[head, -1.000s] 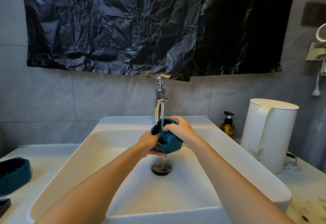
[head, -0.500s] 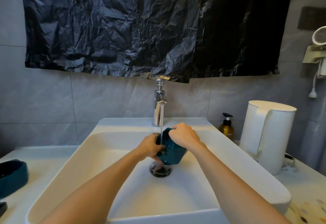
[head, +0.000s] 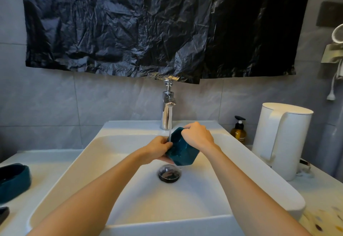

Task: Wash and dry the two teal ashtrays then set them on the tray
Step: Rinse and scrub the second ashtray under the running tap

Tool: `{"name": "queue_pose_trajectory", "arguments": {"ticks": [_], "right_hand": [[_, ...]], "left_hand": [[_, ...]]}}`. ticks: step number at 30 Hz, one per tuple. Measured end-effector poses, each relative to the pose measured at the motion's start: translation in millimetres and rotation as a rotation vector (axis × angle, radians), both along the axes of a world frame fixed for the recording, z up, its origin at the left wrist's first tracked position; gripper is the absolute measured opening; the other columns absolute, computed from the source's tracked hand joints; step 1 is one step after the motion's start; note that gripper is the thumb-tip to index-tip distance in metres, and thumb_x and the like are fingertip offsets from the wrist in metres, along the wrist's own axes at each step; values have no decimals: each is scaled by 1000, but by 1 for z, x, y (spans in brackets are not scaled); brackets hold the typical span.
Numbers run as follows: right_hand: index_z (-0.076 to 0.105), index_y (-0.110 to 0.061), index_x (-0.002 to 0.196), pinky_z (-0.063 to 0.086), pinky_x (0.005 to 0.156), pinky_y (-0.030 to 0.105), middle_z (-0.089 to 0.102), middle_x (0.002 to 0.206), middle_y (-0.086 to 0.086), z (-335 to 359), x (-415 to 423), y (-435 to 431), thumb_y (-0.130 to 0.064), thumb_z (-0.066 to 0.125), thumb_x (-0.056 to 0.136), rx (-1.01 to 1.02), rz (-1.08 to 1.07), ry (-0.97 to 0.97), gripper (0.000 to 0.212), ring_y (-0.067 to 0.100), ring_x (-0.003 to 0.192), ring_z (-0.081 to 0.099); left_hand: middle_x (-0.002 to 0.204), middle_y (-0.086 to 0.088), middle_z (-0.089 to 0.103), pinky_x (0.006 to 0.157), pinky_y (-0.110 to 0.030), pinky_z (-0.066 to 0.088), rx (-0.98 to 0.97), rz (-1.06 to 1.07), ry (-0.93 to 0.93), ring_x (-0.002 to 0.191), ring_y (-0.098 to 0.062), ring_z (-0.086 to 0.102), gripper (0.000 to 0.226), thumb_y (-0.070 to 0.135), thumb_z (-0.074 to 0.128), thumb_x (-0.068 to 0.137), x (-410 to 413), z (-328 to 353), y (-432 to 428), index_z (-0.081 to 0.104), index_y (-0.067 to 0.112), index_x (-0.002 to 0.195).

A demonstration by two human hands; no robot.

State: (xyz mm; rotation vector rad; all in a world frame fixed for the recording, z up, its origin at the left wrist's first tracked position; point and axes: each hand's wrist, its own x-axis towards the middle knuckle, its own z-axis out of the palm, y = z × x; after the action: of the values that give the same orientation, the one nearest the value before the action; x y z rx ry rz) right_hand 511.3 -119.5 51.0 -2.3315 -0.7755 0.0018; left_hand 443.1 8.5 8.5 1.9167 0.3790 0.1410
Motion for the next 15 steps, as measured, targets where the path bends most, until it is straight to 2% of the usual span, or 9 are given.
{"name": "queue_pose_trajectory", "arguments": {"ticks": [2, 4, 7, 9, 10, 12, 13, 15], "right_hand": [[68, -19, 91, 40, 63, 30, 62, 90, 7, -1, 1, 2, -21, 43, 88, 14, 13, 45, 25, 23, 78, 50], [59, -19, 73, 34, 61, 31, 55, 79, 6, -2, 2, 4, -18, 44, 83, 7, 31, 74, 18, 24, 73, 46], [54, -21, 62, 34, 60, 33, 54, 72, 4, -1, 2, 7, -18, 48, 73, -13, 82, 116, 13, 23, 69, 46], [52, -21, 58, 32, 61, 34, 51, 67, 2, -2, 0, 8, -17, 50, 66, 9, 122, 163, 10, 22, 67, 44], [55, -21, 58, 33, 62, 33, 52, 67, 1, -3, 0, 9, -17, 51, 66, 31, 130, 185, 9, 21, 68, 45], [66, -28, 70, 43, 67, 31, 62, 77, -2, -2, 1, 9, -19, 57, 71, 118, 131, 224, 13, 20, 77, 53], [70, -32, 83, 49, 72, 31, 67, 88, -2, -3, 3, 10, -20, 61, 74, 183, 125, 260, 17, 19, 85, 58], [65, -28, 111, 53, 79, 32, 66, 109, 3, -2, 4, 10, -17, 65, 80, 301, 104, 367, 34, 20, 97, 61]], "left_hand": [[103, -13, 64, 61, -25, 59, 187, 84, -22, 73, -19, 67, 27, 16, 39, 102, 1, 0, -2, 54, 2, 120], [98, -10, 64, 52, -19, 54, 313, 134, -9, 65, -16, 65, 29, 24, 45, 100, -1, 1, 0, 56, 4, 118], [107, -8, 66, 55, -25, 56, 268, 88, 24, 79, -23, 69, 32, 40, 45, 98, -4, 2, -2, 56, 15, 115], [112, -10, 65, 68, -26, 52, 355, 80, -5, 88, -20, 62, 32, 40, 42, 99, -4, 3, -5, 56, 15, 114], [113, -11, 64, 73, -27, 52, 388, 103, -20, 90, -19, 59, 31, 35, 39, 101, -3, 3, -3, 56, 14, 116], [111, -12, 62, 66, -30, 57, 296, 171, -16, 89, -23, 62, 30, 25, 35, 103, 0, 1, 0, 53, 9, 122], [111, -14, 62, 59, -31, 59, 187, 199, 6, 86, -27, 65, 29, 19, 34, 103, 0, 1, 2, 51, 7, 124], [118, -19, 60, 53, -33, 59, -76, 229, 45, 81, -32, 69, 29, 8, 36, 101, -1, 2, 4, 48, 2, 126]]}}
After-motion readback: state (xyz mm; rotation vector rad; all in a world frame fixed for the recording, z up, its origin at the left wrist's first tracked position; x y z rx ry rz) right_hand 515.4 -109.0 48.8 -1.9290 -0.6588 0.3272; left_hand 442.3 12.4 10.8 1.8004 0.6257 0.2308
